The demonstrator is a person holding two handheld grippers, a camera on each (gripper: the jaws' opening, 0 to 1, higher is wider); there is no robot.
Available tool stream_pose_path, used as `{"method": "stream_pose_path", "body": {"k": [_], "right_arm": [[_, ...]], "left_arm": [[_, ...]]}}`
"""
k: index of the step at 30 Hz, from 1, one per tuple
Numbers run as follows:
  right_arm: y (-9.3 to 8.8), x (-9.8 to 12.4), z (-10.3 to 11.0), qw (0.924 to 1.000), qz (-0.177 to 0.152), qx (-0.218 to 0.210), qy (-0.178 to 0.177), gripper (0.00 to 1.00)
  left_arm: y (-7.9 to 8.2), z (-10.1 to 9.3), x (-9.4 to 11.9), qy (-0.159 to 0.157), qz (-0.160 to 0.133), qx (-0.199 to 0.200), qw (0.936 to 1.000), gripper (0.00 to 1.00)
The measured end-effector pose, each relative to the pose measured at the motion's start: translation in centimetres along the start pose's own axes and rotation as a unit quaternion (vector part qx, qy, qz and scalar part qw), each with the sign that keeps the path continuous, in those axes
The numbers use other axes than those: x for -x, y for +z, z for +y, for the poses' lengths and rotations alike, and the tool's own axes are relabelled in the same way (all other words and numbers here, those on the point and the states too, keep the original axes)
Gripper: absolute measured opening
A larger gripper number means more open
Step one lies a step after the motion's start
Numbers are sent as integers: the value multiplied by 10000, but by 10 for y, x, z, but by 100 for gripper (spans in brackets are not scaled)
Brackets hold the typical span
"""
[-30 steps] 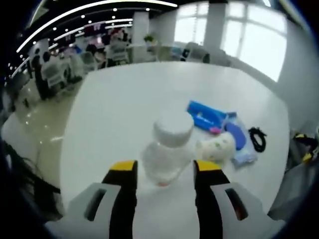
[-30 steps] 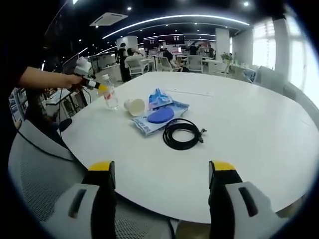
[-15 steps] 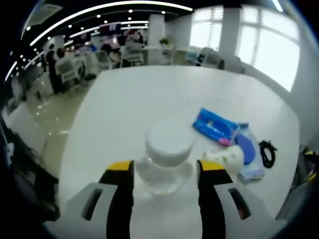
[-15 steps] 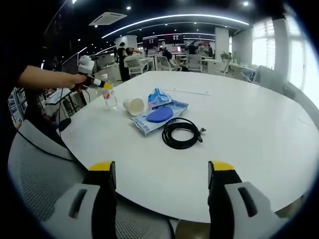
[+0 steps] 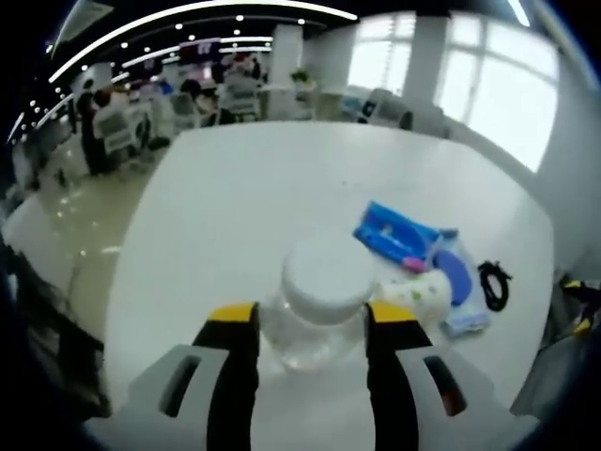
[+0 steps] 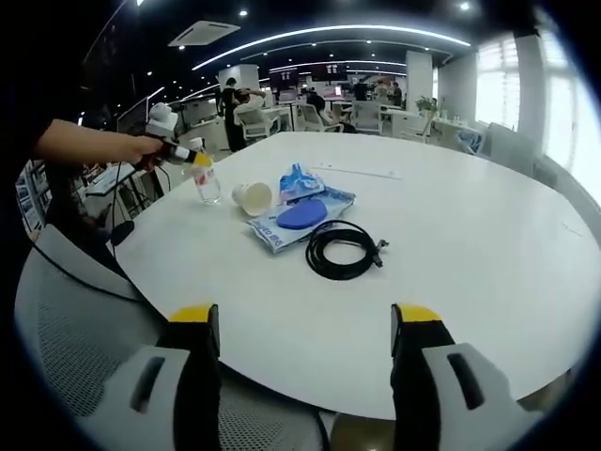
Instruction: Arrange the tabletop items into an orderly group along one side of the table until the central work area is clear of visible clutter.
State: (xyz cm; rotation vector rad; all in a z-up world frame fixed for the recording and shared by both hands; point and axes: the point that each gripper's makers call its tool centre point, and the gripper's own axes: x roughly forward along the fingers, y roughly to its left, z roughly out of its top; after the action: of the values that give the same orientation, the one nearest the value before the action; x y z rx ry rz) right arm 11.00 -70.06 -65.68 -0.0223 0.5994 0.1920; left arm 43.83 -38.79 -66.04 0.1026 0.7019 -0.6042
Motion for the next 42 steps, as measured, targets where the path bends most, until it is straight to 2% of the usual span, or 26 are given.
{"method": "stream_pose_path", "body": {"k": [9,25,31,36,42], "right_arm": [[0,0,-1,10000,-4,-10,-10,74],[-1,0,-2,10000,1,-32,-41,74],[-1,0,-2,10000,4,-31,-38,74],[-1,0,-2,10000,-3,-31,-33,73],[0,0,-1,10000,-8,-30,-22,73]], "left_arm": [[-3,2,2,-164,246,-414,9987,41],[-3,2,3,-446,457,-565,9964,42],[-1,-2,7,-496,381,-453,9970,46],[4,-4,17,-411,271,-624,9968,54],[22,-8,33,-373,-85,-634,9973,57]]}}
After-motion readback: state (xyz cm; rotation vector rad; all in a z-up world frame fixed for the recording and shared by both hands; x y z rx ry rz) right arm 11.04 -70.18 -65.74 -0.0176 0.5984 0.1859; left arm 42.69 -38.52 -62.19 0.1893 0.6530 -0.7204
